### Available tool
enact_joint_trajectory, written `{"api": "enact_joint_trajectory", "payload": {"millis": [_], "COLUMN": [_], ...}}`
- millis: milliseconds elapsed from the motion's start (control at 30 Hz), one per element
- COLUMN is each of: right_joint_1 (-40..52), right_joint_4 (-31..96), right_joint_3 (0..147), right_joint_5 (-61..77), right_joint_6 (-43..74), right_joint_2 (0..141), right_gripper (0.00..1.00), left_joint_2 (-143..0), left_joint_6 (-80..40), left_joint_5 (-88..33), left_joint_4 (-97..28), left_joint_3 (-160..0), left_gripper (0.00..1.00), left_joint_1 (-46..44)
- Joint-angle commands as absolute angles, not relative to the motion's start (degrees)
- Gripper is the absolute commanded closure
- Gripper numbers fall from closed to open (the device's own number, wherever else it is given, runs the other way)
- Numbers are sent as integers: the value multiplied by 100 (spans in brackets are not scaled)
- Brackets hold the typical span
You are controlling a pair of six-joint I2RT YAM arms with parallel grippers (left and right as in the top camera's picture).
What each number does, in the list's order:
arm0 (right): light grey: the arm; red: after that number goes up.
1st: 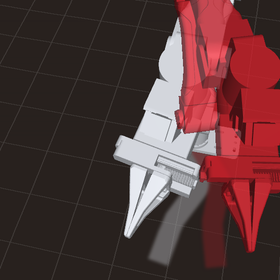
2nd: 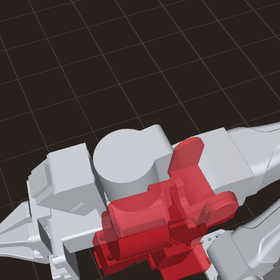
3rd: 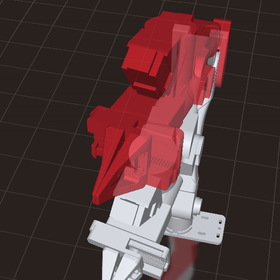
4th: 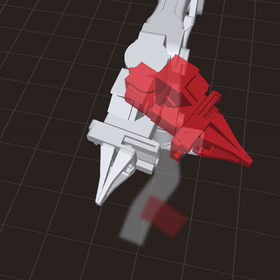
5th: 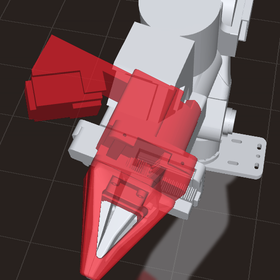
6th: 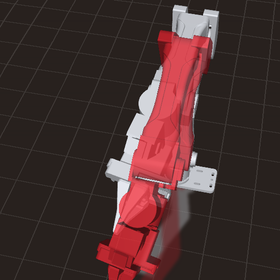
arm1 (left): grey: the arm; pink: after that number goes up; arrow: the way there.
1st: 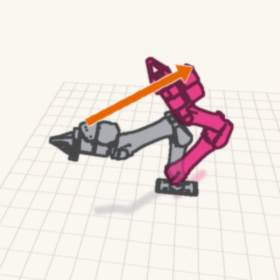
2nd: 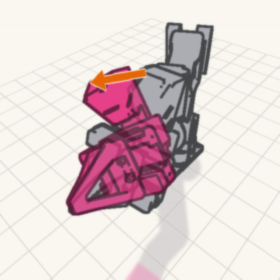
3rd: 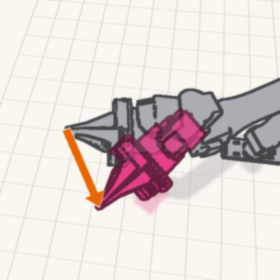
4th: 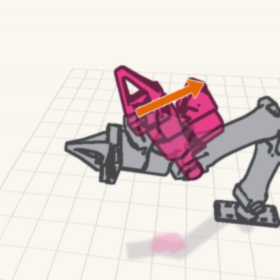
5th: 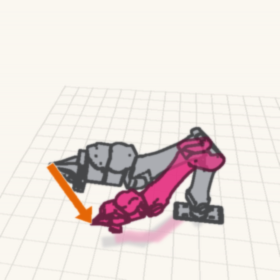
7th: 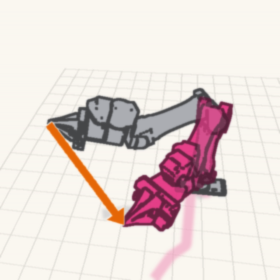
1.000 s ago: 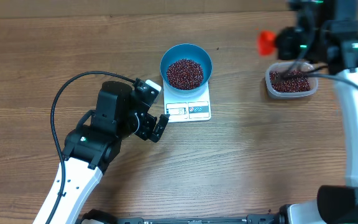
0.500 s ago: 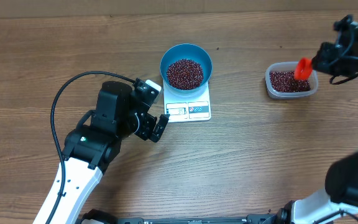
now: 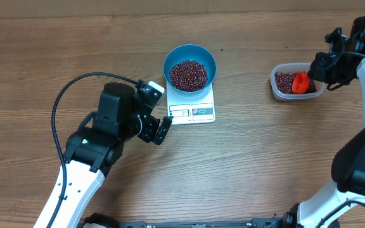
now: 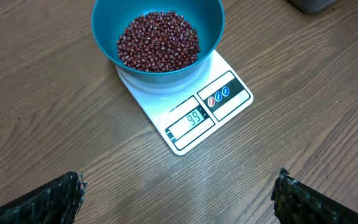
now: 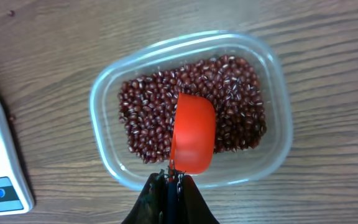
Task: Scoop item into bowl and weigh 150g on scale
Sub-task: 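Dip the red scoop into the tub beans and scoop with right gripper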
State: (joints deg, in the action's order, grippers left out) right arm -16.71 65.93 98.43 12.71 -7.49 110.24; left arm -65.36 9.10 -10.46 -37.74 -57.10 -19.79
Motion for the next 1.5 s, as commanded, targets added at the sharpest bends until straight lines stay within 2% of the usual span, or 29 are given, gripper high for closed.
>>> {"api": "enact_joint_trajectory", "payload": {"millis": [0, 733, 1467], "right_joint_1": [-1636, -1695, -2969], "right_joint_4": [6569, 6442, 6661], "right_joint_3": [9859, 9859, 9859], "right_joint_5": [1358, 2952, 4550], "right_joint_6": [-784, -801, -1103], "right_joint_2": [11275, 11799, 11799], "right_gripper": [96, 96, 96], "left_joint_2": [-6525, -6523, -6523], "left_joint_6": [856, 856, 856], "left_joint_5": [-1009, -1009, -1009], "left_joint_4": [-3769, -3769, -3769], "left_joint_3": [-5839, -5839, -5839], "left_gripper": [0, 0, 1], "left_joint_1": [-1990, -1990, -1990]}}
